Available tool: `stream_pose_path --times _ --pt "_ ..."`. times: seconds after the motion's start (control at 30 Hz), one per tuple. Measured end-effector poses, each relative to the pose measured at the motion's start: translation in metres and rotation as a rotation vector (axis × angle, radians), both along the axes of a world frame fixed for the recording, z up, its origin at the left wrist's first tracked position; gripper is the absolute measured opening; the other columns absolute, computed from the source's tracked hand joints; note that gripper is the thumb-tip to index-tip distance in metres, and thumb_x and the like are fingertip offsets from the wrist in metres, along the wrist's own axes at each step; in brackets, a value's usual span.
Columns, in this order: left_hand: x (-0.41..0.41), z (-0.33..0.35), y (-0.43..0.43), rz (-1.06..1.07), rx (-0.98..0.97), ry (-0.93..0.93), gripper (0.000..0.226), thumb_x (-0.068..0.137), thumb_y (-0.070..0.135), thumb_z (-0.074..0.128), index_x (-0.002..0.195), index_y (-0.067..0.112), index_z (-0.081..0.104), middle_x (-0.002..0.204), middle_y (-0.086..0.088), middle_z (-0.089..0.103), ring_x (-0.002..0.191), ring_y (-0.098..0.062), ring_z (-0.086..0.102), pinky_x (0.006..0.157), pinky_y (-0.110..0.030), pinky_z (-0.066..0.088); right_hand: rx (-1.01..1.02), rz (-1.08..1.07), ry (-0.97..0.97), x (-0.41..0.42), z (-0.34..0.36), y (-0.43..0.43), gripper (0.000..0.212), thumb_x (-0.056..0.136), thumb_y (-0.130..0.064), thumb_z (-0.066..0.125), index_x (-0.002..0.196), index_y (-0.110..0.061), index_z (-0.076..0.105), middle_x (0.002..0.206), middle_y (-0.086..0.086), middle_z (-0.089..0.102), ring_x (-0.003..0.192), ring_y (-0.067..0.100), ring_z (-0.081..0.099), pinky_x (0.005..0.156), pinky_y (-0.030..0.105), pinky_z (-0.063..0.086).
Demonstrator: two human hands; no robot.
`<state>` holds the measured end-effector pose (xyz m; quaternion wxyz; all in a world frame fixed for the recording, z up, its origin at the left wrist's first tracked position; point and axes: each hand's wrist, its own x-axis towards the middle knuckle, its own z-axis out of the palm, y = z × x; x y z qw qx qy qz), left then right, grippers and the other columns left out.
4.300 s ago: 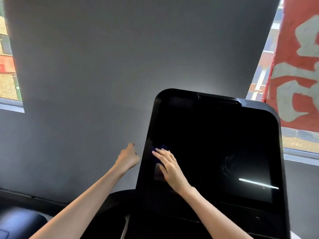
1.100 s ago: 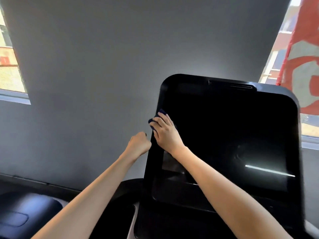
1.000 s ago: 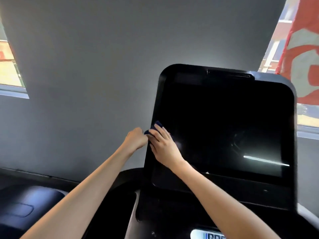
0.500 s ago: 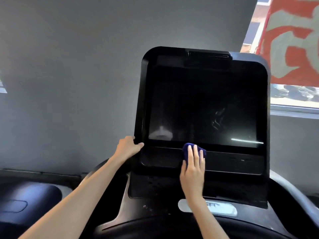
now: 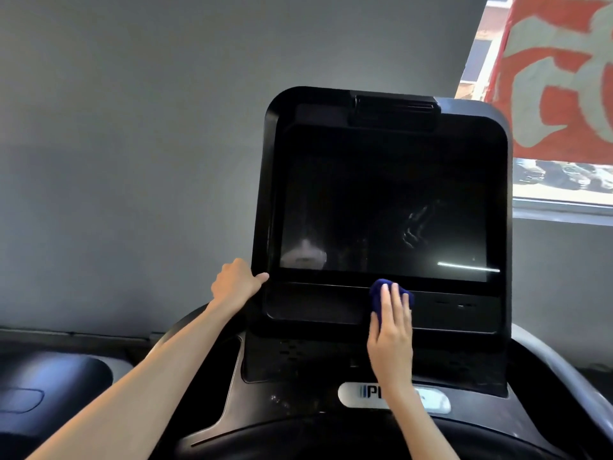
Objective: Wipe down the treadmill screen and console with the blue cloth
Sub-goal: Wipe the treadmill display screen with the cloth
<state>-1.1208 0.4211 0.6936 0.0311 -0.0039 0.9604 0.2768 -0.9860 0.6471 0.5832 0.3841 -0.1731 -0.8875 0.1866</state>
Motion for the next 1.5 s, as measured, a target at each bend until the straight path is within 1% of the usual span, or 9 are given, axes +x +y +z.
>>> stream_pose_path --times 0.1,0.3,0.47,0.53,0.63,0.8,1.07,1.23,1.5 --pt "0.0 0.002 0.003 -0.008 -0.013 0.034 0.034 0.088 0.037 0.062 0.089 0.003 0.062 0.087 -0.01 0.06 0.075 -0.027 0.055 0.067 -0.034 0.044 -0.136 -0.092 0.067 -0.017 0.007 -0.025 0.058 0.09 -0.012 0.048 0.146 -0.01 0.031 0.153 0.007 0.028 0.143 0.027 0.015 0.114 0.049 0.023" --pt "-0.004 0.006 -0.001 -0.027 -0.005 0.003 0.033 0.086 0.037 0.063 0.093 0.005 0.064 0.094 -0.012 0.064 0.092 -0.032 0.062 0.074 -0.035 0.047 0.24 0.442 -0.128 -0.049 0.004 -0.124 0.071 0.083 -0.011 0.063 0.146 -0.02 0.031 0.153 0.0 0.028 0.143 0.023 0.019 0.114 0.044 0.026" --pt "-0.009 0.006 -0.03 -0.137 0.084 -0.079 0.036 0.09 0.005 0.043 0.117 0.01 0.066 0.121 -0.012 0.064 0.119 -0.03 0.053 0.097 -0.029 0.041 0.235 0.611 -0.196 -0.054 0.01 -0.122 0.063 0.093 -0.015 0.053 0.148 -0.023 0.023 0.156 -0.003 0.019 0.145 0.017 0.006 0.118 0.04 0.012" --pt "-0.012 0.005 -0.042 -0.109 0.115 -0.068 0.041 0.088 0.0 0.038 0.119 0.009 0.064 0.124 -0.013 0.062 0.121 -0.03 0.052 0.1 -0.03 0.04 0.159 0.658 -0.183 -0.06 0.018 -0.118 0.06 0.096 -0.013 0.048 0.148 -0.024 0.021 0.156 -0.007 0.015 0.145 0.012 -0.001 0.119 0.037 0.003" --pt "-0.014 0.006 -0.049 -0.1 0.146 -0.062 0.04 0.09 -0.001 0.037 0.118 0.008 0.064 0.125 -0.014 0.061 0.12 -0.03 0.052 0.1 -0.032 0.039 0.15 0.59 -0.101 -0.086 0.039 -0.126 0.06 0.092 -0.007 0.055 0.146 -0.02 0.031 0.154 -0.003 0.021 0.145 0.016 0.004 0.118 0.039 0.005" --pt "-0.015 0.014 -0.049 -0.097 0.166 -0.038 0.033 0.093 0.006 0.042 0.112 0.011 0.068 0.121 -0.013 0.063 0.117 -0.031 0.053 0.098 -0.032 0.041 0.611 0.645 -0.154 -0.121 0.064 -0.135 0.036 0.072 -0.014 0.074 0.107 -0.02 0.069 0.121 -0.004 0.062 0.128 0.023 0.047 0.113 0.044 0.019" --pt "-0.016 0.04 -0.045 -0.086 0.199 0.064 0.04 0.092 0.001 0.036 0.122 0.01 0.063 0.126 -0.012 0.061 0.122 -0.028 0.051 0.103 -0.034 0.041 1.018 0.898 -0.158 -0.116 0.044 -0.104 0.031 0.082 -0.035 0.064 0.112 -0.028 0.065 0.122 -0.007 0.062 0.125 0.016 0.049 0.116 0.033 0.018" --pt "-0.015 0.06 -0.047 -0.079 0.2 0.11 0.042 0.089 0.0 0.038 0.122 0.009 0.062 0.125 -0.012 0.06 0.121 -0.028 0.051 0.101 -0.032 0.042 0.986 0.812 -0.049 -0.16 0.107 -0.093 0.033 0.076 -0.031 0.073 0.108 -0.023 0.068 0.114 -0.004 0.066 0.118 0.019 0.056 0.111 0.039 0.026" --pt "-0.026 0.095 -0.034 -0.131 0.168 0.124 0.045 0.087 0.0 0.036 0.124 0.01 0.059 0.127 -0.015 0.057 0.121 -0.031 0.05 0.099 -0.033 0.043 0.779 0.654 -0.057 -0.213 0.192 -0.071 0.034 0.089 -0.025 0.06 0.122 -0.018 0.06 0.128 0.002 0.058 0.133 0.022 0.041 0.115 0.037 0.015"
